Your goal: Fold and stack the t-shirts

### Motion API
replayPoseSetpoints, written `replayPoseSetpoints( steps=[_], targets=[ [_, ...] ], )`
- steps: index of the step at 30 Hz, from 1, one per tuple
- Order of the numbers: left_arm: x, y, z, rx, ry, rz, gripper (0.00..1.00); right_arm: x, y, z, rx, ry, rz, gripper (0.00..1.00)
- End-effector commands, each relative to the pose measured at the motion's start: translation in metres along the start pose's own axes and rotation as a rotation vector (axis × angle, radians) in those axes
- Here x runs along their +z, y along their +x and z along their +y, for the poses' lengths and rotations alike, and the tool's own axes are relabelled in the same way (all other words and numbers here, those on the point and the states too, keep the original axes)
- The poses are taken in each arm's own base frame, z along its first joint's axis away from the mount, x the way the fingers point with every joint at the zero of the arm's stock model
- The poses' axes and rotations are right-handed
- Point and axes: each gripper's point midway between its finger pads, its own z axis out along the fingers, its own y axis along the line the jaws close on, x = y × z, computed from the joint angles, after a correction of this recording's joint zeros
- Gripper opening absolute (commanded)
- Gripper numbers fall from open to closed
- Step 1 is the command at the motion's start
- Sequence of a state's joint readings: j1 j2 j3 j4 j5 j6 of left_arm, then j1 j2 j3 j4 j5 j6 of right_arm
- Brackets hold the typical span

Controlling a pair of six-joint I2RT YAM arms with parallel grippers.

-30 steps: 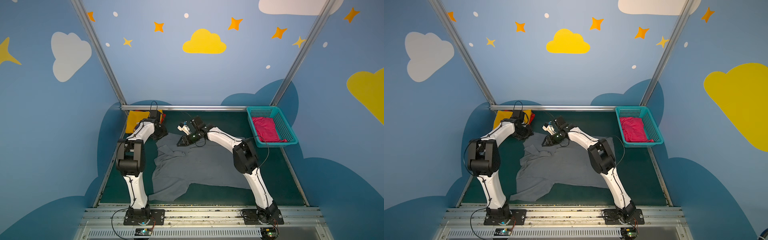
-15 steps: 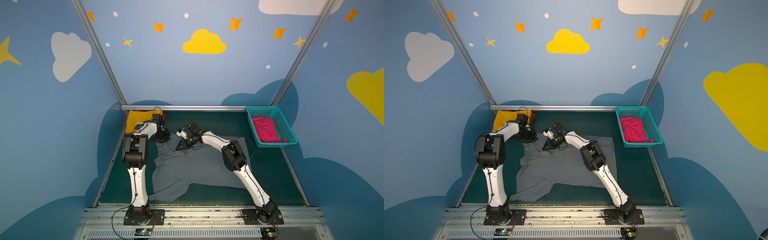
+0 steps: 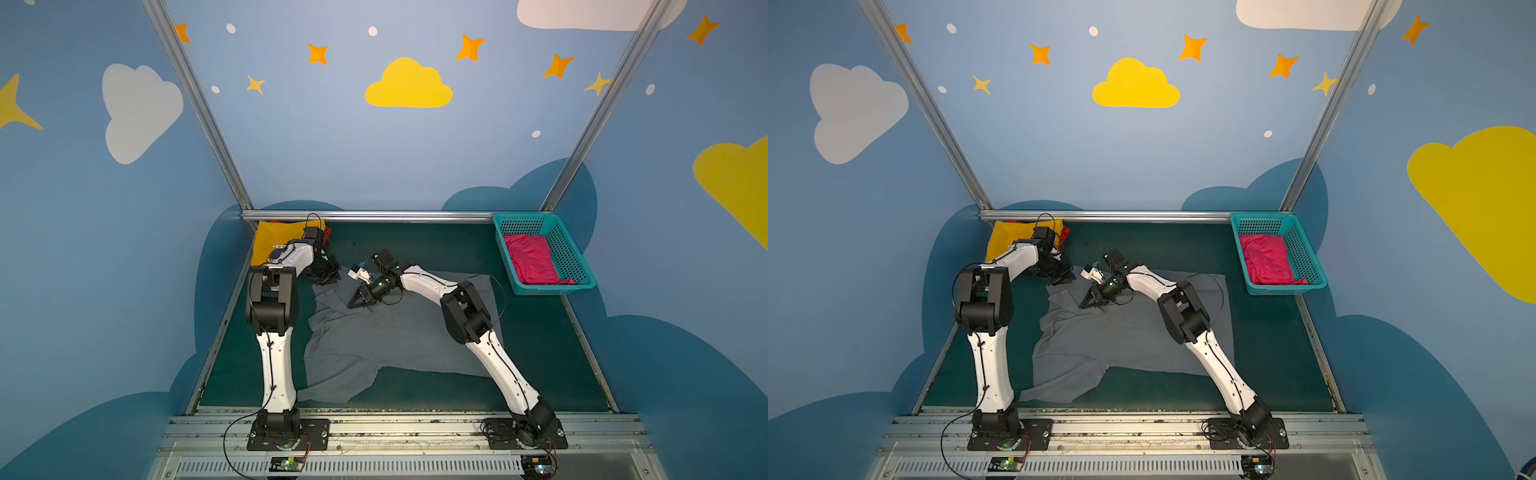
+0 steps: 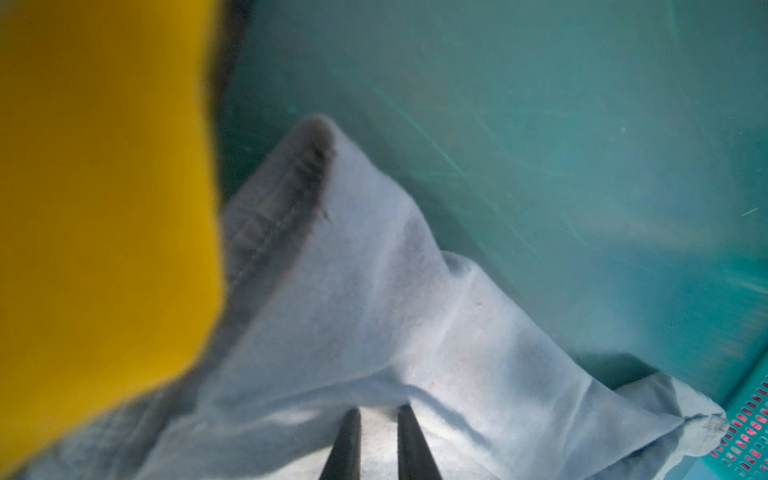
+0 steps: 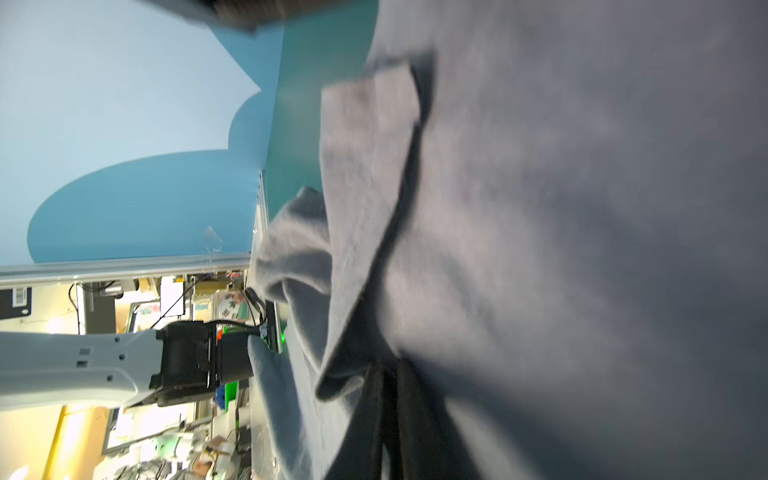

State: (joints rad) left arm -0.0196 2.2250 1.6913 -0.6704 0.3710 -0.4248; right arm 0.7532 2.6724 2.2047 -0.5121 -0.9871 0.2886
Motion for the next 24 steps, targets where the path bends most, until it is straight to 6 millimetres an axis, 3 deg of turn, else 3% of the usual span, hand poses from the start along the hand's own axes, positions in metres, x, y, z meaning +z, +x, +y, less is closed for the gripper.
replayPoseSetpoints(
  steps=[1, 15, 21, 24],
  targets=[
    [0.021, 0.009, 0.025, -0.039, -0.075, 0.051, 0.19, -0.007, 0.009, 0.035, -0.044, -0.049, 0.032, 0.1],
    [0.019, 0.005, 0.032, -0.055, -0.095, 0.041, 0.18, -0.011, 0.049, 0.074, -0.096, -0.085, 0.081, 0.09],
    [0.011, 0.005, 0.029, -0.049, -0.091, 0.024, 0.18, -0.022, 0.044, 0.086, -0.131, -0.071, 0.054, 0.09],
    [-0.001, 0.004, 0.025, -0.042, -0.079, -0.001, 0.19, -0.028, 0.031, 0.084, -0.135, -0.051, 0.014, 0.11]
  ],
)
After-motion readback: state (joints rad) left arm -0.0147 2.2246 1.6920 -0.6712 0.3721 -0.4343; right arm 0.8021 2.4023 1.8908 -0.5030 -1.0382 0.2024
